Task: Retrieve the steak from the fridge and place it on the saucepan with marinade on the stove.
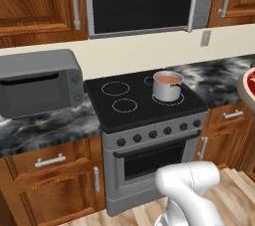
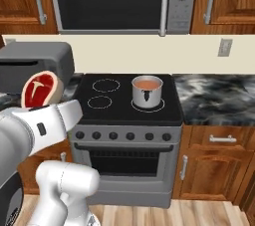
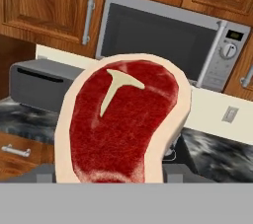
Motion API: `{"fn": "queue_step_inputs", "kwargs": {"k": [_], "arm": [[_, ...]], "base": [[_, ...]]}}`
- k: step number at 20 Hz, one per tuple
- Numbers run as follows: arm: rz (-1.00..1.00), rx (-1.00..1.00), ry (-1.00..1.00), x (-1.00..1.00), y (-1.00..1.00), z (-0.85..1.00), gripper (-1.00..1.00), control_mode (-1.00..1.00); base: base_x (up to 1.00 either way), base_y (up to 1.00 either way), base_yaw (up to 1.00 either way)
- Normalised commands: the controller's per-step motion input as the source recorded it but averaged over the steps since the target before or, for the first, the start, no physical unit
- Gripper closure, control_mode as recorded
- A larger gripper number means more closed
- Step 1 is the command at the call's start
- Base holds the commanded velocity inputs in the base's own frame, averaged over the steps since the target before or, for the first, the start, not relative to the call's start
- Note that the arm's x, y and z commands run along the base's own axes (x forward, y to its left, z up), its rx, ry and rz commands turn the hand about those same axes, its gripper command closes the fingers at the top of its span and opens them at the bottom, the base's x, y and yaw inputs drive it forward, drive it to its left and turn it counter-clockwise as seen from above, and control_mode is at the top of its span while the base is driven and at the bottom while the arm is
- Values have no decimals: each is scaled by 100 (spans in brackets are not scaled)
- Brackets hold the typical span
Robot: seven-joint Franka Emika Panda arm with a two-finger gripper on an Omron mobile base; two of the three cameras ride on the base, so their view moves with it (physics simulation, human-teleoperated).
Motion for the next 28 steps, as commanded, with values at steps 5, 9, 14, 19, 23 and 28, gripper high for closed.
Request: {"fn": "queue_step_inputs", "kwargs": {"k": [5, 9, 14, 19, 23, 28], "arm": [[0, 0, 0, 0, 0, 0, 100, 100], [0, 0, 0, 0, 0, 0, 100, 100], [0, 0, 0, 0, 0, 0, 100, 100], [0, 0, 0, 0, 0, 0, 100, 100], [0, 0, 0, 0, 0, 0, 100, 100], [0, 0, 0, 0, 0, 0, 100, 100]], "base": [[49, -24, -7], [45, -16, -7], [49, -10, -8], [52, -9, -9], [51, -11, -8], [50, -11, -6]]}}
